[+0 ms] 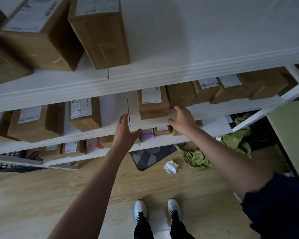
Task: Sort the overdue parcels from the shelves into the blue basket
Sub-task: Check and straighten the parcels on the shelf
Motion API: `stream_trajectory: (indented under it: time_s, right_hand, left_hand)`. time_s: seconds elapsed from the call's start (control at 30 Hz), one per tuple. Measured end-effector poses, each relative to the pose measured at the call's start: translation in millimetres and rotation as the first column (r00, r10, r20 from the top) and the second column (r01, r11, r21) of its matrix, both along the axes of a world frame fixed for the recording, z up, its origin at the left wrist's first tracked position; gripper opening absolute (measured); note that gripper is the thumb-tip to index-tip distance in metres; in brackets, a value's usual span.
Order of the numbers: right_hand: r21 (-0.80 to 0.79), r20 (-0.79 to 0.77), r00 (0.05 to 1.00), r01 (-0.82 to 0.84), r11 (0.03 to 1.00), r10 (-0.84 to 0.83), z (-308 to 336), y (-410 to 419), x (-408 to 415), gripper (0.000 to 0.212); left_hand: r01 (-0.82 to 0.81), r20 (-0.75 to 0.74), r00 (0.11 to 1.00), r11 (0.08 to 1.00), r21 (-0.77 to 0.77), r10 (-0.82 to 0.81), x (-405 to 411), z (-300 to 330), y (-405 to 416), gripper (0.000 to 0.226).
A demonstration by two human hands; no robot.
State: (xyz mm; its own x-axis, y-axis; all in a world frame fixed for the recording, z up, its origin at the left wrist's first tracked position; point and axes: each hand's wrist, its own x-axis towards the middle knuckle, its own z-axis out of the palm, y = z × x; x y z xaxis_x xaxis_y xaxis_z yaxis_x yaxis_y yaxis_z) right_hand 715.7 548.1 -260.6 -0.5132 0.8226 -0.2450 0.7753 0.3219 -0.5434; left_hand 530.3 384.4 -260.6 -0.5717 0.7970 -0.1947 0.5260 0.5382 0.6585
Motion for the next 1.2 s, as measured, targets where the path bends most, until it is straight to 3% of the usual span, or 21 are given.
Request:
stream_trajectory:
  time_s: [0.17,0.37,0.67,0.97,1.2]
  right_hand:
    - [-0.019,0.007,1.000,-0.003,1.000,0.003,0.6,8.3,-8.8,0.059]
    - [-0.104,-0.064,0.998,-0.002,0.995,-0.005,2.7,14.7,-23.0,0.019]
    - [-0.174,-0.031,0.999,-0.027,0.984,0.021,0.5,26.5,-52.1,0.025]
    - [-0.165,-0.051,0.999,-0.028,0.986,0.020,-10.7,8.5,-59.7,0.028]
    - [-0.080,-0.076,0.992,-0.106,0.991,0.100,-10.5,-42.6,-26.0,0.070]
  left_hand:
    - [0.022,-0.025,0.999,0.999,-0.032,-0.023,-11.4,-10.9,26.0,0.097]
    - [0.067,0.015,0.998,0.998,0.007,-0.067,-15.2,-18.3,58.8,0.104]
    - [0.045,0.047,0.997,0.986,0.160,-0.053,-37.1,-32.9,83.0,0.100]
    - [0.018,0.074,0.997,0.986,0.167,-0.031,-22.2,-35.2,58.9,0.095]
    - [-0.013,0.090,0.996,0.973,0.229,-0.008,17.0,-27.4,-0.9,0.086]
